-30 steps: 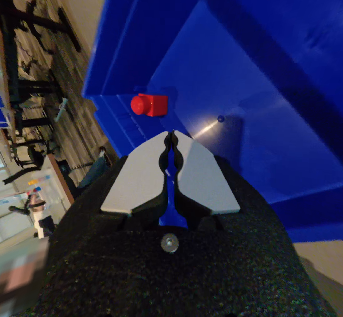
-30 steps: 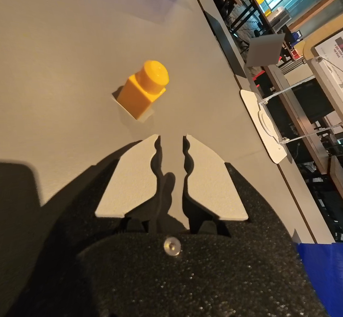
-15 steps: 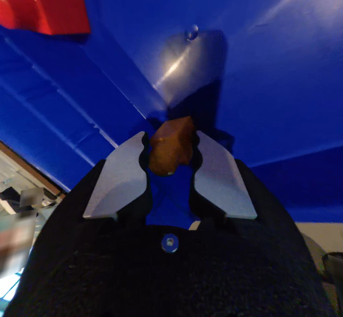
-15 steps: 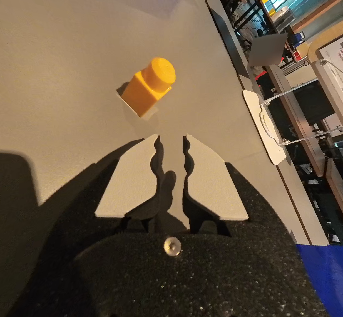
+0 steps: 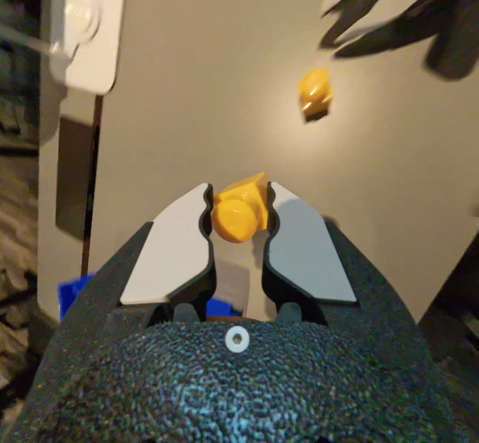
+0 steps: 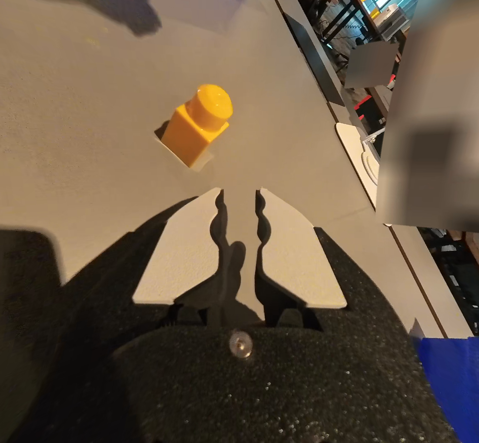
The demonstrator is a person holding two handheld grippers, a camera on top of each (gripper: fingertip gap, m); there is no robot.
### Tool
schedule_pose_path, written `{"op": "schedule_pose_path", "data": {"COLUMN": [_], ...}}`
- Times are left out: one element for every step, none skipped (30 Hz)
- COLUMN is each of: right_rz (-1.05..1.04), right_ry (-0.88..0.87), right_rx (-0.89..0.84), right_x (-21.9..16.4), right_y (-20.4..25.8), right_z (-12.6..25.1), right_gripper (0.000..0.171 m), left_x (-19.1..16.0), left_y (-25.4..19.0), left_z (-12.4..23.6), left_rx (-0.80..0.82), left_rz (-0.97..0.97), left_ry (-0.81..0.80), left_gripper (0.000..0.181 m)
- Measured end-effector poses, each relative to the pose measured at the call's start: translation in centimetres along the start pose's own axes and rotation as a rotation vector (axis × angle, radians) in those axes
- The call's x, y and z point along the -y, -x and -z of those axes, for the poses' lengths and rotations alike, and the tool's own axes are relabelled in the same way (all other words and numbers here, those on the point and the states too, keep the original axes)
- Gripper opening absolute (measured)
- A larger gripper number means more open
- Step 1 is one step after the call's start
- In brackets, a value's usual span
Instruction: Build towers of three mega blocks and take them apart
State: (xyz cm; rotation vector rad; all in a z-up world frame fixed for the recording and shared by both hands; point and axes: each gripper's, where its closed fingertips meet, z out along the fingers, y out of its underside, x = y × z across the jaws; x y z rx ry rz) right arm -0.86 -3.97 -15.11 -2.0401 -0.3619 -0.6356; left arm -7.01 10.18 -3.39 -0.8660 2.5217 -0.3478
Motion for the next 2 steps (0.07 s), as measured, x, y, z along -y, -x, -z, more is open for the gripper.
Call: {"op": "schedule_pose_path", "data": {"right_rz": [-0.001, -0.005], "right_ry": [-0.001, -0.001], "right_rx": [0.0, 0.0], "right_x": [0.0, 0.0], "right_y": [0.0, -0.1], "right_z": [0.0, 0.1], "right_gripper": [0.023, 0.023], "left_x": [2.3, 4.3], "left_y": [-2.0, -3.9], "left_z": [-1.0, -2.2], "left_rx": [-0.036, -0.085], "left_rz": [-0.035, -0.053], "left_ry": [-0.009, -0.014], "left_gripper": [0.039, 0.039]}}
